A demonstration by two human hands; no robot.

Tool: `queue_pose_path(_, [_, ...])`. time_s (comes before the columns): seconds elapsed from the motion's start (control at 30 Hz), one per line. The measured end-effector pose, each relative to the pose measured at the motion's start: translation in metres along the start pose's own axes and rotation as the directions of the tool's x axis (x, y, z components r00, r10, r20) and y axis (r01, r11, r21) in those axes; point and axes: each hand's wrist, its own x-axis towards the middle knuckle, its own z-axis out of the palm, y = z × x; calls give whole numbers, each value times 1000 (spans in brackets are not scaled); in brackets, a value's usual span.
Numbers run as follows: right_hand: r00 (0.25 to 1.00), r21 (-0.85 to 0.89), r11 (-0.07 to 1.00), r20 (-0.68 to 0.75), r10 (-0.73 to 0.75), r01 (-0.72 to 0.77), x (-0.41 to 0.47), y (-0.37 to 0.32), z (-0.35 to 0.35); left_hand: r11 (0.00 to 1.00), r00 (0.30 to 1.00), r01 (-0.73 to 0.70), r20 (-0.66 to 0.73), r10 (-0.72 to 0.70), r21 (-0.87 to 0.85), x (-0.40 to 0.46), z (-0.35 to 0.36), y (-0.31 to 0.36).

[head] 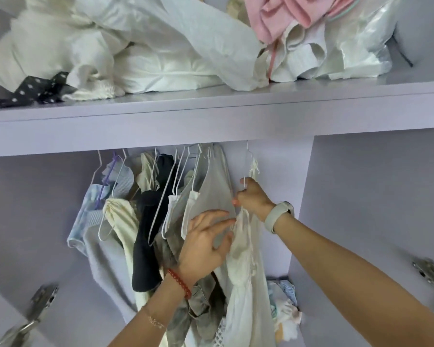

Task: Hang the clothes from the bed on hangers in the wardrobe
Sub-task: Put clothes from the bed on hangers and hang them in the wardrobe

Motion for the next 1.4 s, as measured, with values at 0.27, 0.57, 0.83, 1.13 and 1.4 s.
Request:
queue_pose_path(0.27, [946, -469, 872, -197, -259, 141, 4, 39, -49, 981, 981, 191, 16, -191, 29, -3, 14, -18])
queue_pose_path(0.57, [868, -299, 934, -391, -305, 194, -28, 73, -73, 966, 972, 234, 59, -228, -113, 13, 38, -14])
queue_pose_path(0.83, [897, -288, 953, -391, -206, 94, -130, 149, -84, 772, 841, 528, 345, -417, -355, 7, 85, -8])
queue_pose_path(1.13, [686, -846, 526, -434, -583, -88, -271, 199, -127, 720, 618, 637, 742, -261, -277, -42, 168, 27])
queue_pose_path(1.4, [606, -769, 501, -630, -486, -397, -399, 211, -119, 770, 469, 543, 882, 53, -335, -98, 214, 119])
